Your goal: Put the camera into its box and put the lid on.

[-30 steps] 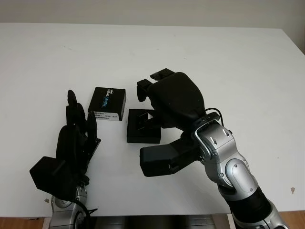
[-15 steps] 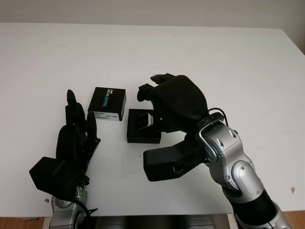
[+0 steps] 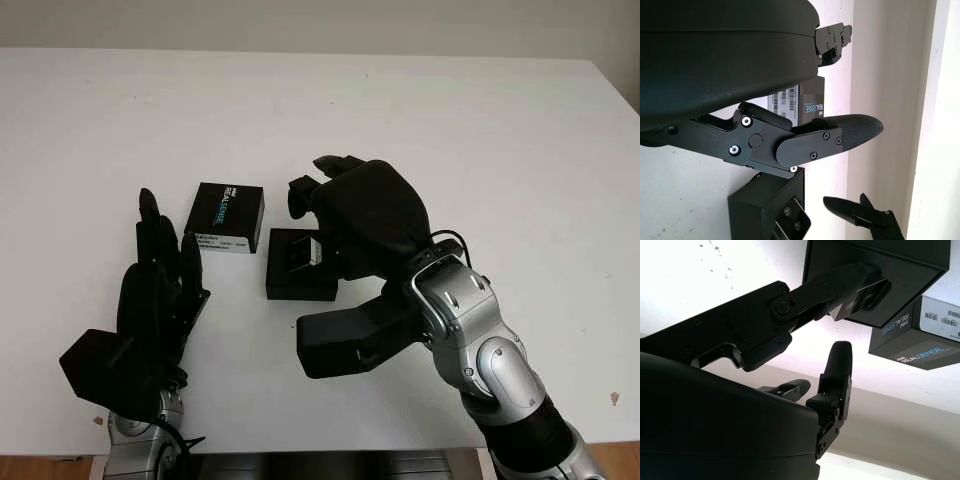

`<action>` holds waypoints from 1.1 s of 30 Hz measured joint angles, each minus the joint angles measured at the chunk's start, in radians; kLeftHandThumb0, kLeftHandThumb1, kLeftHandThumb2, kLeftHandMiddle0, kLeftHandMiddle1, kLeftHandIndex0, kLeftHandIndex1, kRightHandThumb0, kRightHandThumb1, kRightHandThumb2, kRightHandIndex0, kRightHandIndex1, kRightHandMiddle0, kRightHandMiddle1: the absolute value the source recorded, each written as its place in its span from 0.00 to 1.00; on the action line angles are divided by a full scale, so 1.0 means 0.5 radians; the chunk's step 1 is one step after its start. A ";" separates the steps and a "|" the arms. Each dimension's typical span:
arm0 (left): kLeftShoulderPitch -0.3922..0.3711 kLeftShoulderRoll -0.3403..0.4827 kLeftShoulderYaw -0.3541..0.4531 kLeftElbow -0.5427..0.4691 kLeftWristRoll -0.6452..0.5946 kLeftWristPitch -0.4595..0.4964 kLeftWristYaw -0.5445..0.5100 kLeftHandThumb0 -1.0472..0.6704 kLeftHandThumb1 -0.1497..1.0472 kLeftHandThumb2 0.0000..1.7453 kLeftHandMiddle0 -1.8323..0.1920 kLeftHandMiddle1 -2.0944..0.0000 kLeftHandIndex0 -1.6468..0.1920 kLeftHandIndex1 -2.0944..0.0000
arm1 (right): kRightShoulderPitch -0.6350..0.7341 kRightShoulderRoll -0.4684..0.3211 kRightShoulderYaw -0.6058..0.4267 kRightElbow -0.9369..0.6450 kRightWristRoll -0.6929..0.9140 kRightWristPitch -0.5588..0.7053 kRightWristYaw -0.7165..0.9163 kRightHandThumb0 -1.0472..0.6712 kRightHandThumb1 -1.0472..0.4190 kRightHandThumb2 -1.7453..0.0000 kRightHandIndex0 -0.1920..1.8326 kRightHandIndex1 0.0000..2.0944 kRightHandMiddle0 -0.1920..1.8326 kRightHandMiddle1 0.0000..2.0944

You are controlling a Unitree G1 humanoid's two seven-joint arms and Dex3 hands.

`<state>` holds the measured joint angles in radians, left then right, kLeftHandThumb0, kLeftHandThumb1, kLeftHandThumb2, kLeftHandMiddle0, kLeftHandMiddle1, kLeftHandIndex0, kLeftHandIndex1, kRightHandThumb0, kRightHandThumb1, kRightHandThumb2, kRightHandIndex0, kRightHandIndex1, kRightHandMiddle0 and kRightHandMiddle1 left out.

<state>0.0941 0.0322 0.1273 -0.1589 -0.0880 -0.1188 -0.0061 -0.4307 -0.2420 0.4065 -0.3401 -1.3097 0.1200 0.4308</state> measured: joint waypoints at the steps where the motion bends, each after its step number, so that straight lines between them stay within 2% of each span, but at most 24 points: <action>1: 0.000 0.000 0.000 0.000 0.002 0.000 0.002 0.23 1.00 0.35 1.00 0.99 1.00 1.00 | 0.000 0.005 0.001 0.014 -0.003 0.003 -0.015 0.16 0.14 0.97 0.33 0.04 0.25 0.62; 7: 0.000 -0.001 -0.001 0.000 0.003 -0.004 0.005 0.23 1.00 0.35 1.00 1.00 1.00 1.00 | 0.000 0.014 0.011 0.053 -0.011 0.012 -0.041 0.17 0.13 0.97 0.34 0.04 0.25 0.67; 18: 0.000 -0.001 -0.002 0.000 0.015 -0.004 0.009 0.22 1.00 0.35 1.00 0.99 1.00 1.00 | -0.012 0.009 0.030 0.119 -0.014 0.012 -0.025 0.18 0.12 0.97 0.32 0.04 0.21 0.67; 33: 0.000 -0.006 -0.002 0.000 0.012 -0.005 0.009 0.23 1.00 0.35 1.00 0.99 1.00 1.00 | -0.020 -0.004 0.064 0.160 -0.029 0.012 -0.038 0.20 0.13 0.97 0.33 0.04 0.23 0.68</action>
<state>0.0941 0.0295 0.1265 -0.1589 -0.0821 -0.1212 -0.0018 -0.4406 -0.2440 0.4387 -0.2601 -1.3240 0.1259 0.4119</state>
